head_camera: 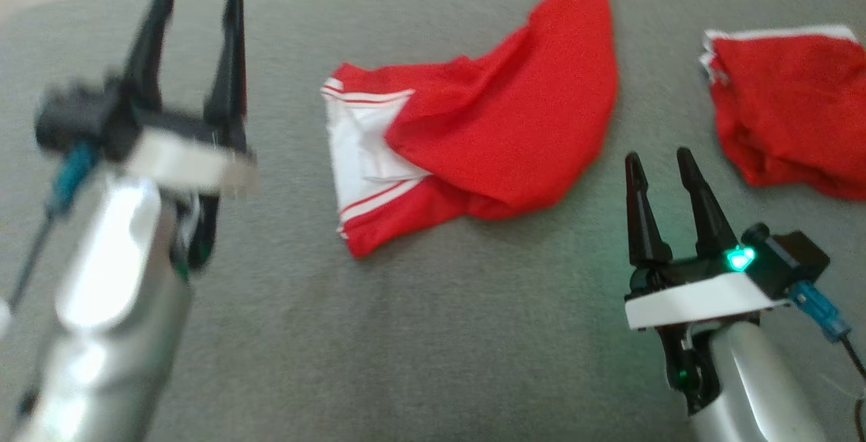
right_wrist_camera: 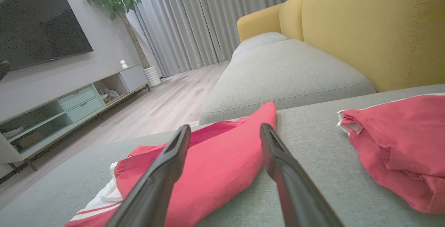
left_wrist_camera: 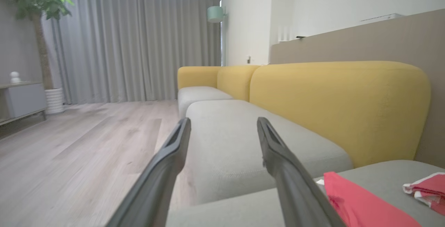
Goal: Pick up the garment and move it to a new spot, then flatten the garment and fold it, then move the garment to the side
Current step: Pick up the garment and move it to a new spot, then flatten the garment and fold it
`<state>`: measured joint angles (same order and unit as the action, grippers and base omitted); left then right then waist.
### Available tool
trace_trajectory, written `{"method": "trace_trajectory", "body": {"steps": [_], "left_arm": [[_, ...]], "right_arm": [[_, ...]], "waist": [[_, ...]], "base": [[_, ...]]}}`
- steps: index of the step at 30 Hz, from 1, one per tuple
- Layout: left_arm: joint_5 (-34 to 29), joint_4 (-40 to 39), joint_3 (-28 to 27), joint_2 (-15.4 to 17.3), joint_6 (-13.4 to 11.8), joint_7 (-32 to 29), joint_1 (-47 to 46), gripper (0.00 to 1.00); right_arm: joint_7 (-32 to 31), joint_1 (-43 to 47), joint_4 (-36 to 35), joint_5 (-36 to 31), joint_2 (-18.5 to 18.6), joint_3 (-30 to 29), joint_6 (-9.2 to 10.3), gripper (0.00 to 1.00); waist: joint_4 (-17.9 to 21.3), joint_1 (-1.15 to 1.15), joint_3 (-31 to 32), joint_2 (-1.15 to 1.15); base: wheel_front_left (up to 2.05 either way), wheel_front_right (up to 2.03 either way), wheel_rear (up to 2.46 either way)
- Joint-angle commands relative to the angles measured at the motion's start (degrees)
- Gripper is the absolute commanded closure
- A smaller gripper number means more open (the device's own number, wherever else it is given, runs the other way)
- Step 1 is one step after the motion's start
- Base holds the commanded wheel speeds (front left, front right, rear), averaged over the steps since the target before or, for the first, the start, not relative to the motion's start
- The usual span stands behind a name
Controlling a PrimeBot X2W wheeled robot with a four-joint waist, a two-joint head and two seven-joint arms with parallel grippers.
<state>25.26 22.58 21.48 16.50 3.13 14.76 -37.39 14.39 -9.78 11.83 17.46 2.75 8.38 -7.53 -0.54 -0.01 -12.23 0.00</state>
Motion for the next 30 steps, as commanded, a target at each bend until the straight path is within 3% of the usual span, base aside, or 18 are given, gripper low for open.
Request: {"method": "trace_trajectory", "body": {"steps": [1,7,12,21,30], "left_arm": [[0.32,-2.35,-2.58,1.86,-0.58,0.23,-0.28,0.00],[1.40,-8.70,-6.23,-2.43,-3.46,0.23,14.67,0.00],[0.12,-12.38,-8.20,-6.45,-3.81,0.23,21.44,0.00],[-3.03,-13.70,-9.86,-9.34,-2.00,0.23,21.59,0.00],[-3.99,-12.19,-9.94,-11.97,0.00,0.24,20.52,0.00]], "right_arm": [[0.61,-0.24,-1.50,-0.43,0.13,0.91,0.04,0.00],[0.61,1.59,-0.87,-0.62,0.13,0.78,0.04,0.00],[0.61,2.00,-0.86,-0.81,0.13,0.80,0.04,0.00],[0.39,-1.85,0.06,-4.10,0.13,3.50,0.04,0.00],[-7.10,-12.11,7.98,-3.21,0.13,11.80,0.04,0.00]], "waist": [[-2.81,0.01,2.64,0.00],[-4.66,0.01,4.02,0.00],[-5.24,0.01,3.95,0.00],[-7.01,0.01,1.94,0.00],[-11.05,0.01,-1.77,0.00]], "base": [[0.00,0.00,0.00],[0.00,0.00,0.00],[0.00,0.00,0.00],[0.00,0.00,0.00],[0.00,0.00,0.00]]}}
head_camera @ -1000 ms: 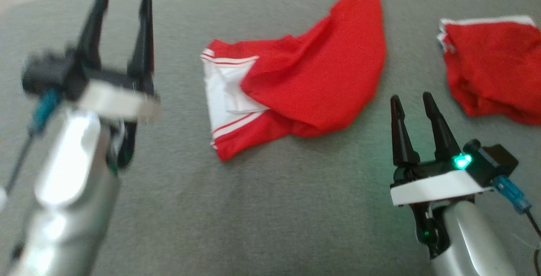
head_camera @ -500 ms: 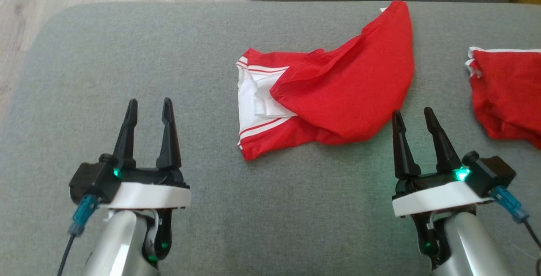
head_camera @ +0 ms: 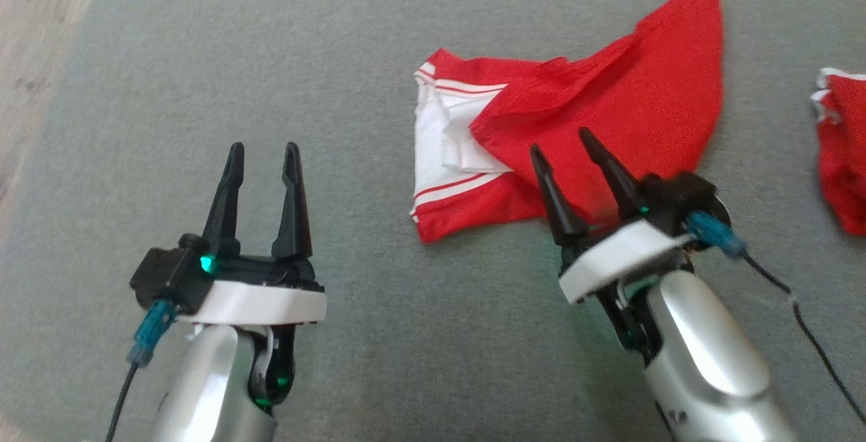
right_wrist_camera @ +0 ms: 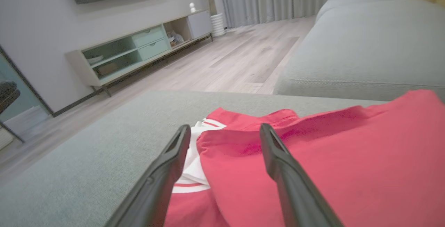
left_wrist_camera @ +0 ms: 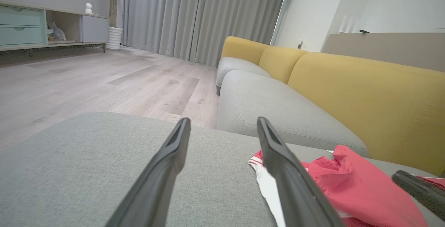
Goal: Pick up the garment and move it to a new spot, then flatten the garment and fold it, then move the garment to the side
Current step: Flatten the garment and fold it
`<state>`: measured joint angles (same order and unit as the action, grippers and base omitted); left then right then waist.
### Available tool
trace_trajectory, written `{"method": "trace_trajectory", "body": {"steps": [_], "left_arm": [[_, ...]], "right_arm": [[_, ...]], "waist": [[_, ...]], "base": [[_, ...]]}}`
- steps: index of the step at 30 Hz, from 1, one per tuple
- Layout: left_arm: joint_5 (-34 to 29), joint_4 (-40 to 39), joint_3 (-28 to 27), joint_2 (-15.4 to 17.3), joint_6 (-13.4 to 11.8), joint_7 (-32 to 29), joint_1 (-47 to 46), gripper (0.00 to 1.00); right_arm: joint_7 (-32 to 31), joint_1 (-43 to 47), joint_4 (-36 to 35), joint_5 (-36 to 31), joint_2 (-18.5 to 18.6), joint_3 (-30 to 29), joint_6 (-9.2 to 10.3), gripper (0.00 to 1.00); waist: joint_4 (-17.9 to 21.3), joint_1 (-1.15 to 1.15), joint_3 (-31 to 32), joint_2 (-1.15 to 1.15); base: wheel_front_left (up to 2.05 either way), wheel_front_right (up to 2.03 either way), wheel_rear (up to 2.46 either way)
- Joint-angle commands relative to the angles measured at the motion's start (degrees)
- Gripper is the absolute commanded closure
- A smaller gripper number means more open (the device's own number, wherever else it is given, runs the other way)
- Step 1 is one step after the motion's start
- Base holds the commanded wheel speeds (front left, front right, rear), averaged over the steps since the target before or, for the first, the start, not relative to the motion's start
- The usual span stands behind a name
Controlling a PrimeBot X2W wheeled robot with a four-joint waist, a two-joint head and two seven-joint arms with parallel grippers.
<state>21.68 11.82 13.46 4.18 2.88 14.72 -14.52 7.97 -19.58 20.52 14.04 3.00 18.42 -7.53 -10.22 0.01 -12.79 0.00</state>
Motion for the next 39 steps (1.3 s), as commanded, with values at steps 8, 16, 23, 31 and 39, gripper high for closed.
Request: {"method": "trace_trajectory", "body": {"steps": [8,16,23,31,39], "left_arm": [[-0.60,-0.53,-2.00,-0.93,1.45,0.28,-3.87,0.00],[-0.31,-0.25,-1.94,-1.25,1.81,0.28,-4.17,0.00],[0.54,-0.51,-1.58,-1.29,1.19,0.28,-3.82,0.00],[0.03,-0.61,-1.72,-1.29,0.88,0.28,-3.41,0.00],[-1.73,-0.78,-4.14,-1.30,1.17,0.28,-2.11,0.00]], "right_arm": [[-5.30,-11.30,10.75,-3.60,-0.13,3.62,0.04,0.00],[-4.66,-14.45,18.16,-7.34,-0.13,2.70,0.04,0.00],[-2.38,-15.62,21.53,-6.28,-0.13,1.79,0.04,1.00],[1.74,-15.40,22.08,-3.39,-0.13,1.01,0.04,1.00],[5.29,-10.98,16.21,0.08,-0.13,-6.78,0.04,1.00]], "waist": [[-5.77,-0.01,-3.63,0.00],[-8.39,-0.01,-4.41,0.00],[-8.60,-0.01,-4.21,0.00],[-5.50,-0.01,-2.26,0.00],[1.24,-0.01,1.03,0.00]], "base": [[0.00,0.00,0.00],[0.00,0.00,0.00],[0.00,0.00,0.00],[0.00,0.00,0.00],[0.00,0.00,0.00]]}}
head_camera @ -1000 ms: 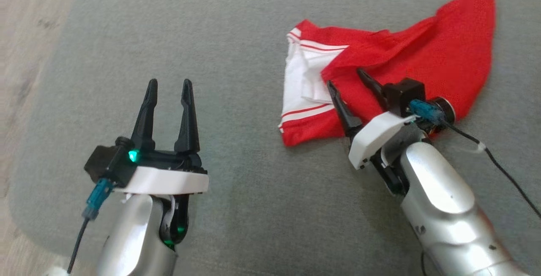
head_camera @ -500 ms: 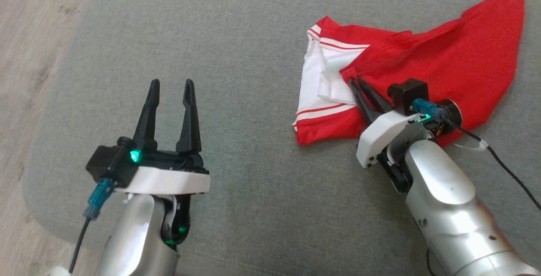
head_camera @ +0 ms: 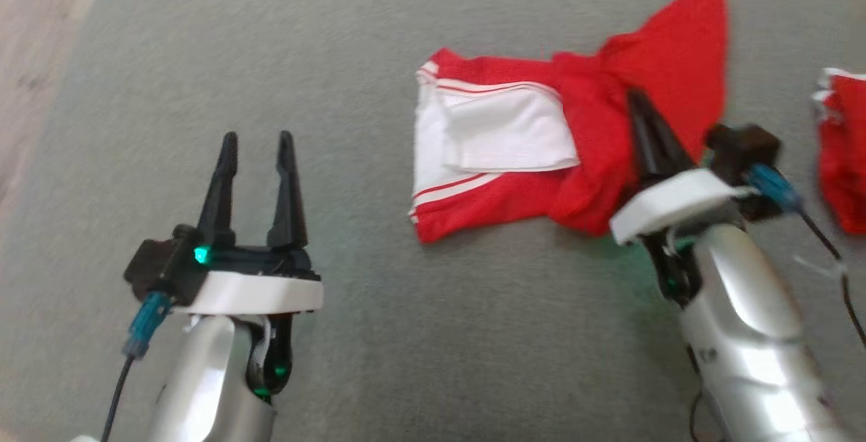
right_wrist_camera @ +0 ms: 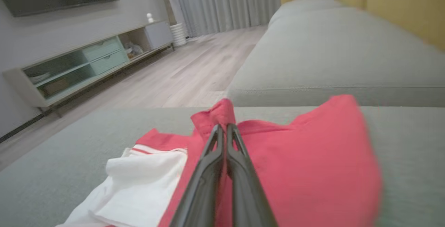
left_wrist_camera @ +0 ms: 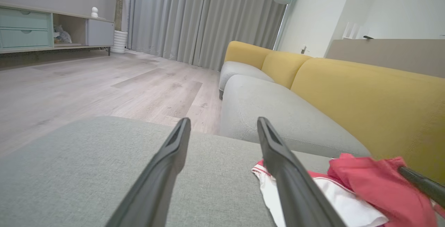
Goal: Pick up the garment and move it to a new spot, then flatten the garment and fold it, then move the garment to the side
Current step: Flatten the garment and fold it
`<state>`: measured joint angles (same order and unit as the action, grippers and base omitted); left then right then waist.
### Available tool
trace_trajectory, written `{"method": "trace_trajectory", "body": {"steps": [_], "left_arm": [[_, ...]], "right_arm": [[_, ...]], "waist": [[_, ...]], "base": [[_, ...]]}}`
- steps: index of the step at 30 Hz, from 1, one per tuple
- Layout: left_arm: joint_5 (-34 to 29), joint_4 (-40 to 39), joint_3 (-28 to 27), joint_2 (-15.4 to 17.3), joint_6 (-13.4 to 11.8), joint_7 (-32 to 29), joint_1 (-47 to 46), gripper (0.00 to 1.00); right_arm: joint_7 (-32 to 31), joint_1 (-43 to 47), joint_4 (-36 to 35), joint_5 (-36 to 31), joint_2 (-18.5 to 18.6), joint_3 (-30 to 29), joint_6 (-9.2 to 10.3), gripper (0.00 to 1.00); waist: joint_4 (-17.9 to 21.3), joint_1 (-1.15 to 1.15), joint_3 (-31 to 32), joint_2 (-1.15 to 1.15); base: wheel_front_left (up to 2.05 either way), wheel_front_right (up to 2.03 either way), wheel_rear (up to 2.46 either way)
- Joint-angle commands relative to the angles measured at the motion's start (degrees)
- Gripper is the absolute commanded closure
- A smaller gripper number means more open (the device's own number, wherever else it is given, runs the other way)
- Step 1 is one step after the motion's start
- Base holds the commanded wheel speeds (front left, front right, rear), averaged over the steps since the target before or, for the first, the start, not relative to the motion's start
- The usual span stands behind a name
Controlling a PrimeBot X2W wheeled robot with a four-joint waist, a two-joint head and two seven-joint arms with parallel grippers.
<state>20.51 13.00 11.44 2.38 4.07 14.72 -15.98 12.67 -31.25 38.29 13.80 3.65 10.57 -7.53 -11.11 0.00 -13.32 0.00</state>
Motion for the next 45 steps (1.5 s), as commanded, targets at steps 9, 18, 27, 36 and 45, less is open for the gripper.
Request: {"method": "trace_trajectory", "body": {"steps": [9,18,27,36,45], "left_arm": [[-2.02,-2.04,-4.25,0.50,0.44,0.28,0.85,0.00],[-2.76,-1.92,-4.54,0.50,0.74,0.28,1.23,0.00],[-4.08,-1.31,-3.71,0.70,1.52,0.28,0.24,0.00],[-10.91,3.35,9.98,5.11,3.20,-6.37,-6.81,0.00],[-15.78,12.57,22.56,7.06,3.39,-11.66,-17.20,0.00]], "right_arm": [[0.28,14.07,-11.17,0.39,-0.78,-11.13,0.04,1.00],[0.82,17.99,-13.27,2.02,-0.78,-14.84,0.04,0.00],[2.27,20.08,-21.93,4.35,-0.78,-10.87,0.04,0.00],[2.31,21.58,-26.89,5.71,-0.78,-8.08,0.04,0.00],[2.32,19.96,-27.35,7.26,-0.78,-5.62,0.04,0.00]], "waist": [[9.74,0.00,4.66,0.00],[13.08,0.00,5.70,0.00],[13.61,0.00,5.04,0.00],[15.47,0.00,1.52,0.00],[20.35,0.00,-2.65,0.00]], "base": [[0.00,0.00,0.00],[0.00,0.00,0.00],[0.00,0.00,0.00],[0.00,0.00,0.00],[0.00,0.00,0.00]]}}
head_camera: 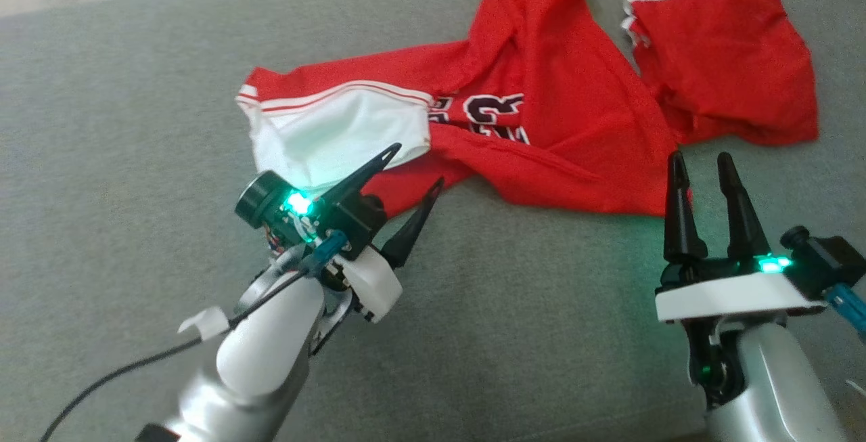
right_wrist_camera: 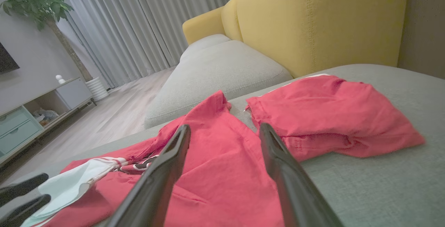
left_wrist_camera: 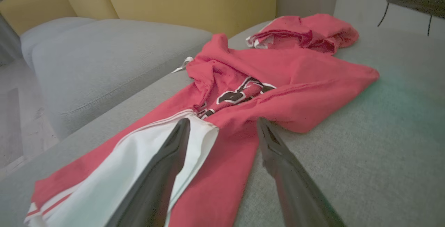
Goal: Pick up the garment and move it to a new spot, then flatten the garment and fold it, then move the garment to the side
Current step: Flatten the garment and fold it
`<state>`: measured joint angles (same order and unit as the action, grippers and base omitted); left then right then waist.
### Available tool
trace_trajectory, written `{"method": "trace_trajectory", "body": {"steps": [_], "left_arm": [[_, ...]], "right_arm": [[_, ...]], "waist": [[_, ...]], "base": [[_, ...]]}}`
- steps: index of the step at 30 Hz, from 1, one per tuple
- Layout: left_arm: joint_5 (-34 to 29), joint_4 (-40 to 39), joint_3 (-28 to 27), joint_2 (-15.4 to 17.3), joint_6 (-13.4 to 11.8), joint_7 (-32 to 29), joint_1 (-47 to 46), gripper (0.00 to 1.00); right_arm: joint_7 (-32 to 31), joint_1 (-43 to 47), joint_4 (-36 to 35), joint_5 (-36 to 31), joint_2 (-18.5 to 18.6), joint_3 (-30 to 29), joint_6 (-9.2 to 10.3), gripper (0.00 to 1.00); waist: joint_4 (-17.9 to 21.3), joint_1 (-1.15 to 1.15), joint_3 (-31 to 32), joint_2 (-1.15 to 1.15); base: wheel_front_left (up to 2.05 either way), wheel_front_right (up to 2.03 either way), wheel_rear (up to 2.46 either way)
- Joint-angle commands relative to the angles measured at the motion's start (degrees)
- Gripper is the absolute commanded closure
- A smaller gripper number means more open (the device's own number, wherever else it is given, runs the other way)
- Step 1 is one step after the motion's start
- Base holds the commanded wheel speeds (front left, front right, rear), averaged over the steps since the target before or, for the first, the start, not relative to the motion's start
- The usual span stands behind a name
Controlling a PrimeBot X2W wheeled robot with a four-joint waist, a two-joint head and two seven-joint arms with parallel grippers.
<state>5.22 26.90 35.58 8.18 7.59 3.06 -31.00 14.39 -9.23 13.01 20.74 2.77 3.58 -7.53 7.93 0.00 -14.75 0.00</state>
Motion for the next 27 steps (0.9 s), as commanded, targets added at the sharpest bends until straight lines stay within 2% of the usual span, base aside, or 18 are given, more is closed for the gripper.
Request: {"method": "trace_trajectory", "body": {"steps": [1,8,11,12,13,21,27], "left_arm": [[-0.88,-0.21,-1.20,1.41,-0.14,-0.09,-3.06,0.00],[-3.43,6.36,-1.03,2.14,-3.22,0.50,-7.10,0.00],[-3.33,8.15,-0.88,1.99,-3.37,1.41,-7.79,0.00],[-3.21,8.72,-0.75,1.92,-3.25,1.50,-7.94,0.54],[-3.12,9.17,-0.62,1.89,-3.15,1.66,-8.10,1.00],[-2.53,9.20,-0.63,2.37,-3.26,3.76,-9.21,1.00],[-2.61,5.83,-1.52,6.07,-2.76,2.12,-12.62,1.00]], "right_arm": [[0.61,-2.23,-2.10,0.51,0.10,1.42,0.04,0.00],[0.61,-2.65,-2.27,1.57,0.10,1.68,0.04,0.00],[0.61,-2.58,-2.22,1.79,0.10,1.66,0.04,0.00],[0.61,-2.55,-2.18,1.83,0.10,1.61,0.04,0.00],[0.61,-2.52,-2.13,1.85,0.10,1.56,0.04,0.00],[0.61,-2.43,-1.28,1.78,0.10,0.99,0.04,0.00],[0.61,-2.50,-0.48,2.13,0.10,1.52,0.04,0.00]], "waist": [[1.76,0.00,-1.56,0.00],[3.73,0.00,-2.84,0.00],[4.03,0.00,-2.92,0.00],[4.06,0.00,-2.88,0.00],[4.06,0.00,-2.83,0.00],[3.27,0.00,-1.74,0.00],[2.92,0.00,-0.81,0.00]], "base": [[0.00,0.00,0.00],[0.00,0.00,0.00],[0.00,0.00,0.00],[0.00,0.00,0.00],[0.00,0.00,0.00],[0.00,0.00,0.00],[0.00,0.00,0.00]]}}
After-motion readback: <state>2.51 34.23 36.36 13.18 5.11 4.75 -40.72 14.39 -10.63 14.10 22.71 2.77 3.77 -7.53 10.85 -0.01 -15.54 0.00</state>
